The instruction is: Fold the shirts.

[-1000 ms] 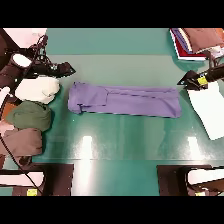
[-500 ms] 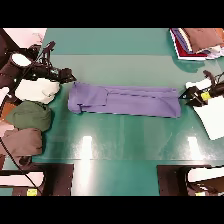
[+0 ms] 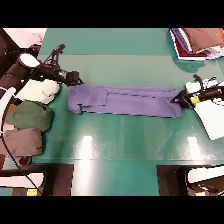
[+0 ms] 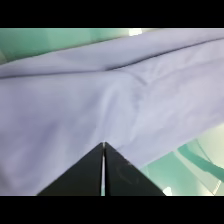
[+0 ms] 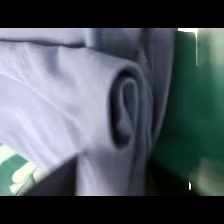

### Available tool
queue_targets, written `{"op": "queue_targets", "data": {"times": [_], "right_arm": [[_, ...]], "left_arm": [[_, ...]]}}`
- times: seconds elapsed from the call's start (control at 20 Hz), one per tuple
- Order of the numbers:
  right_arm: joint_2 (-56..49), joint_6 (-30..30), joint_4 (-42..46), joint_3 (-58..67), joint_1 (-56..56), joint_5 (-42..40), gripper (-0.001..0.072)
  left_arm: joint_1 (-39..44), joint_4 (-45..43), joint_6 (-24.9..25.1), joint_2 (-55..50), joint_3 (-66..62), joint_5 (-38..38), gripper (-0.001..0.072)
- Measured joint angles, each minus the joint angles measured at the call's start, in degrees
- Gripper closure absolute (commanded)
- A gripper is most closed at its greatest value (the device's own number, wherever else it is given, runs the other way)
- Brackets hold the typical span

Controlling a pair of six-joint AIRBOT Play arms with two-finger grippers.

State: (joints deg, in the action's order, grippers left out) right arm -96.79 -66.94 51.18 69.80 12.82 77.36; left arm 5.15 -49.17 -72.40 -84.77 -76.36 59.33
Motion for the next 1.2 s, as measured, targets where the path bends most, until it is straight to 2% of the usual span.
{"op": "queue_targets", "data": {"times": [0.1,0.4,0.8,1.2], "right_arm": [[-0.02,0.28,0.09,-0.07,-0.74,-0.31,0.0693],[4.63,0.04,-0.55,2.56,-2.14,4.02,0.0695],[10.16,-8.22,-0.66,19.52,-12.24,10.05,0.0696],[10.82,-11.61,-0.74,33.51,-23.82,10.25,0.0695]], "left_arm": [[2.4,0.0,-1.11,-0.28,-0.07,-2.56,0.0684],[11.02,0.2,-3.48,-6.25,-3.48,-6.03,0.0685],[22.86,0.35,-7.87,-20.33,-16.7,-6.19,0.0684],[26.64,0.33,-9.97,-25.79,-19.17,-6.67,0.0684]]}}
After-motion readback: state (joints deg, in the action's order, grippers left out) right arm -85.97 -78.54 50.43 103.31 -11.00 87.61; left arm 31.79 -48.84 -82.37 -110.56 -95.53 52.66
